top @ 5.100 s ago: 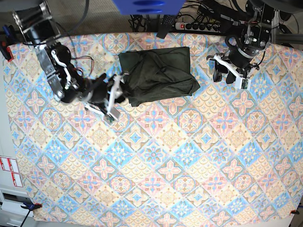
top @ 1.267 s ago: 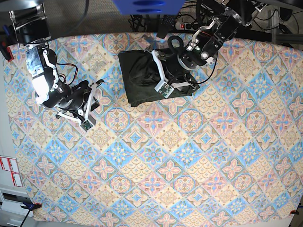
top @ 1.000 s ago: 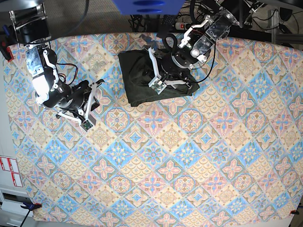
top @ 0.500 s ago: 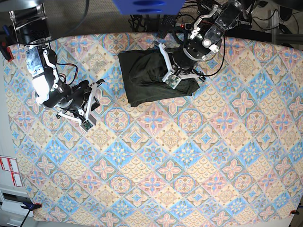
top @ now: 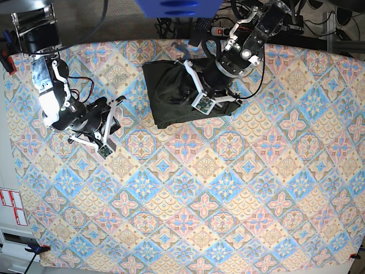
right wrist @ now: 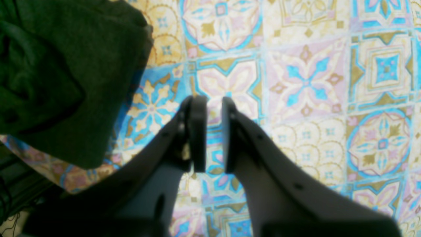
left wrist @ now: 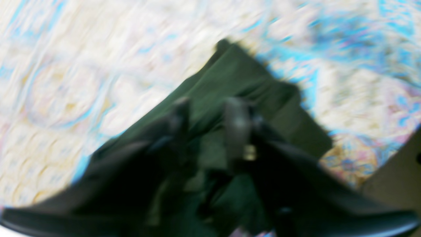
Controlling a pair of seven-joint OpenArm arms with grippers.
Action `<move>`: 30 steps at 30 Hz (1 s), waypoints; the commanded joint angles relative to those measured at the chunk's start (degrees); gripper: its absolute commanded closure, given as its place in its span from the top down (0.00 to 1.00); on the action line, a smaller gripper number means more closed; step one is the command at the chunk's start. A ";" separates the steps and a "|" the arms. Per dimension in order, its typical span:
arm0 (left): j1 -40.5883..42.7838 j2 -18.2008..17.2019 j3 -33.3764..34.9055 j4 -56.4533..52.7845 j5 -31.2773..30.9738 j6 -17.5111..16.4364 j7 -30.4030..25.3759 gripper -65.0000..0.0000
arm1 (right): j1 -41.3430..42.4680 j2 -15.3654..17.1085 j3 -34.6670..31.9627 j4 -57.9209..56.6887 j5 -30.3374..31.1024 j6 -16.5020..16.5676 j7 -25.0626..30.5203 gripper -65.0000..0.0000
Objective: Fold the T-shirt properly
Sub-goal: 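Grasp the bundle's end with the left gripper and fold it over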
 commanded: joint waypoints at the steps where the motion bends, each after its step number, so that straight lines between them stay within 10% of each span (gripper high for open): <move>1: -0.58 0.05 0.87 0.81 -0.14 0.02 0.34 0.44 | 0.96 0.74 0.67 1.03 0.19 0.02 0.82 0.13; 8: -2.17 1.28 4.65 0.72 -0.14 0.02 3.59 0.81 | 0.87 0.74 0.67 1.03 0.19 0.02 0.82 0.13; 30: -6.65 6.65 10.28 -8.42 -0.23 0.02 3.42 0.77 | 0.78 0.74 0.67 1.03 0.19 0.02 0.82 0.13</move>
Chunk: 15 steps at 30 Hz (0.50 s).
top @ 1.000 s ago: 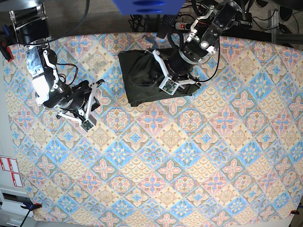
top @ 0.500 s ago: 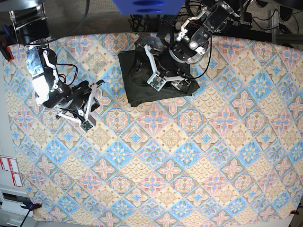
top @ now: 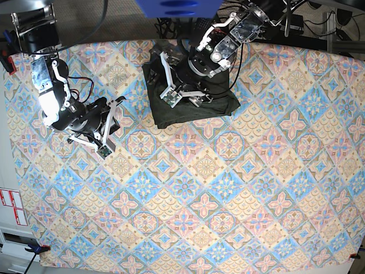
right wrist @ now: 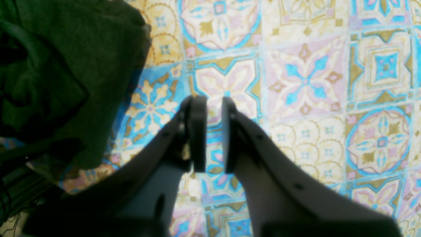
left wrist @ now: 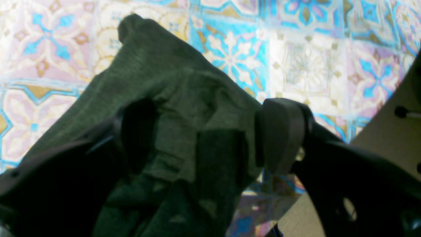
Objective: Fold the T-shirt properly
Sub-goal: 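Grasp the bundle's end with the left gripper and fold it over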
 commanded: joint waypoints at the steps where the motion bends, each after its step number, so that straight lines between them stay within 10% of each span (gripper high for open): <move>1: -0.31 0.31 -0.13 0.95 -0.14 -0.17 -0.96 0.73 | 0.83 0.74 0.63 1.03 0.19 0.04 0.77 0.13; 8: -0.31 -0.13 -0.57 0.95 -0.14 -0.17 -1.04 0.03 | 1.00 0.74 0.63 1.03 0.19 0.04 0.77 0.13; 15: 0.22 -1.98 -0.57 1.30 -0.23 -0.09 -1.04 0.00 | 1.00 0.74 0.63 1.03 0.19 0.04 0.77 0.13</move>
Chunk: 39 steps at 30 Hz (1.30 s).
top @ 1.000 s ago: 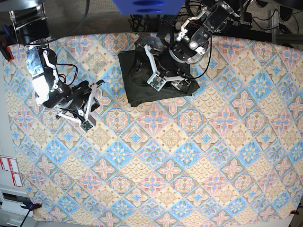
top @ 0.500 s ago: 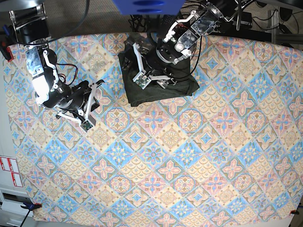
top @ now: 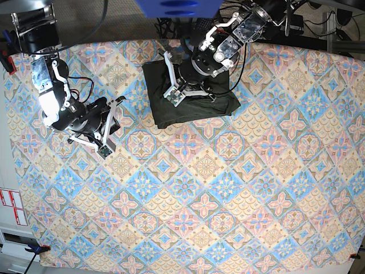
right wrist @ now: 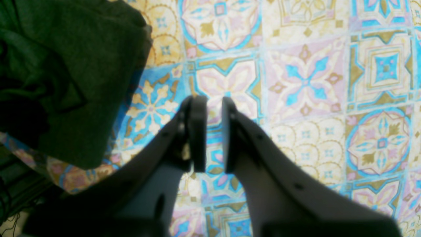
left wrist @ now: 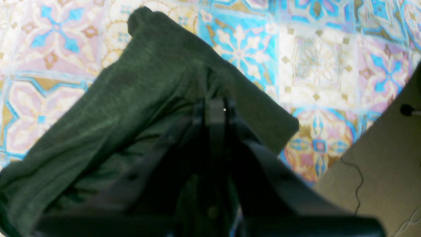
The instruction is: Fold the T-shirt properly
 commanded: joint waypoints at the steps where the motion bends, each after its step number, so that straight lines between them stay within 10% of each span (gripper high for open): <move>1: -0.04 -0.19 -0.15 1.26 -0.17 0.13 -1.00 0.00 | 0.96 0.74 0.63 1.03 0.19 0.04 0.77 0.13; 16: 10.86 -9.59 -5.16 12.95 -0.25 14.55 -1.09 0.00 | 0.78 0.65 0.54 1.03 0.19 0.04 0.77 0.13; 29: 24.31 -4.67 -27.23 15.77 -0.69 15.17 -5.92 0.00 | 0.70 0.65 0.01 0.94 0.46 0.04 0.60 0.13; 39: 24.39 -1.77 -28.63 11.46 -1.31 14.73 0.14 0.00 | 2.89 0.04 -9.13 1.03 0.37 0.04 0.77 0.21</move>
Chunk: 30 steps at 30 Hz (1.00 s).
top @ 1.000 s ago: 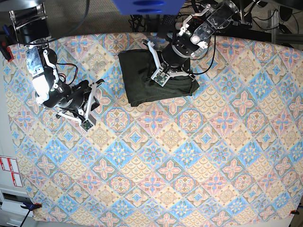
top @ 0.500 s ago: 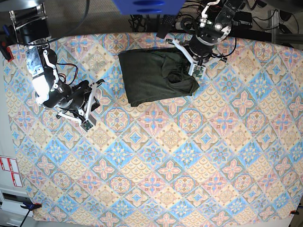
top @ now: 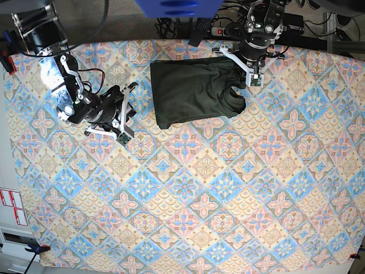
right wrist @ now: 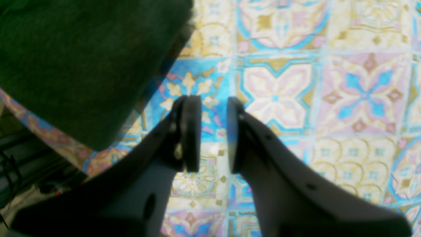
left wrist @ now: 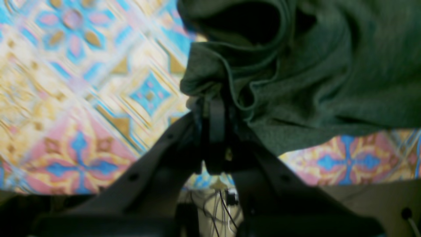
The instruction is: Fold the T-shirt properly
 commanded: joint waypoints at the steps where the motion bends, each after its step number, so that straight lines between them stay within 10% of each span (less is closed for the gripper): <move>1: -0.02 -0.04 -0.02 0.05 -0.61 -0.09 -0.82 0.00 | 2.07 -0.27 -1.01 0.94 0.32 0.04 1.23 0.21; 13: -2.66 0.13 -0.02 -0.31 -2.55 -0.09 10.17 0.49 | 10.24 -4.32 -16.92 5.07 0.50 0.04 1.23 0.21; 30: 2.62 -0.13 -0.38 5.06 -2.20 0.26 10.08 0.41 | 20.26 -15.04 -33.27 -12.60 0.15 0.04 1.32 0.17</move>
